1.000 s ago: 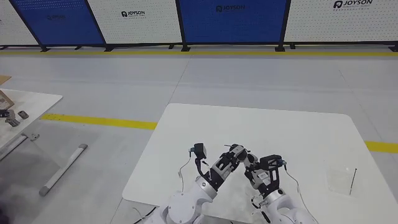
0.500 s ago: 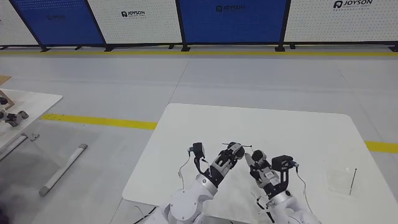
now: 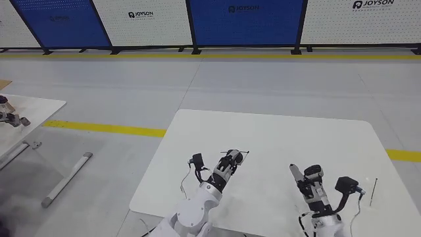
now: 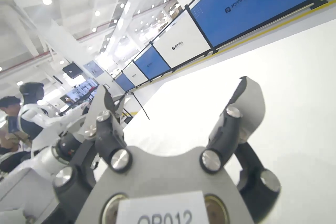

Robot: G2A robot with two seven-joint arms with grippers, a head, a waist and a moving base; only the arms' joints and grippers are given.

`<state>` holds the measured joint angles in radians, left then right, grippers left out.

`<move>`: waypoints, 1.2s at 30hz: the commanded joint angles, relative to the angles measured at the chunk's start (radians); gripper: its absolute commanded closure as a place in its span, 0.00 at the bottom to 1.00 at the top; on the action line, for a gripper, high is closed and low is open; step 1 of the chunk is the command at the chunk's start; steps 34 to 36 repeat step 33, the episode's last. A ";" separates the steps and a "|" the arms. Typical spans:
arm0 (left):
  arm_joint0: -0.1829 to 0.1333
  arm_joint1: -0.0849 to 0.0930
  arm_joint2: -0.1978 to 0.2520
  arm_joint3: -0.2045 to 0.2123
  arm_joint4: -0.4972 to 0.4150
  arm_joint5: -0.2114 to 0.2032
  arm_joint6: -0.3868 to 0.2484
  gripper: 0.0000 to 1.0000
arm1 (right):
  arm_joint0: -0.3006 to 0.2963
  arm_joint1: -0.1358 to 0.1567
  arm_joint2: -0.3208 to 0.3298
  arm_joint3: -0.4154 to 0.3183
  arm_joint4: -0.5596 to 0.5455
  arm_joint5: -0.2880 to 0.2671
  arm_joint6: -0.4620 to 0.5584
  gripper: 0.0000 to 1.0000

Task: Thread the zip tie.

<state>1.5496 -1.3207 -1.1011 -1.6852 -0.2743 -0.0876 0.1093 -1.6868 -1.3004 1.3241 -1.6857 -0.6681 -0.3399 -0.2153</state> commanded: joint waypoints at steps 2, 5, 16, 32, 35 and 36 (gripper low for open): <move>0.006 0.000 -0.011 0.010 -0.007 0.004 0.013 1.00 | -0.044 0.018 0.027 -0.044 0.048 0.000 -0.042 0.00; 0.018 0.001 -0.017 0.004 -0.004 -0.020 0.021 1.00 | -0.088 0.041 0.054 -0.082 0.098 0.000 -0.070 0.00; 0.020 0.001 -0.017 0.003 -0.003 -0.026 0.017 1.00 | -0.088 0.041 0.054 -0.082 0.098 0.000 -0.070 0.00; -0.005 -0.021 -0.018 0.051 0.050 0.000 0.272 1.00 | -0.088 0.038 0.229 -0.109 0.563 0.175 -0.002 0.00; -0.005 -0.021 -0.018 0.051 0.050 0.000 0.272 1.00 | -0.087 0.037 0.230 -0.111 0.567 0.183 -0.002 0.00; -0.005 -0.021 -0.018 0.051 0.050 0.000 0.272 1.00 | -0.087 0.037 0.230 -0.111 0.567 0.183 -0.002 0.00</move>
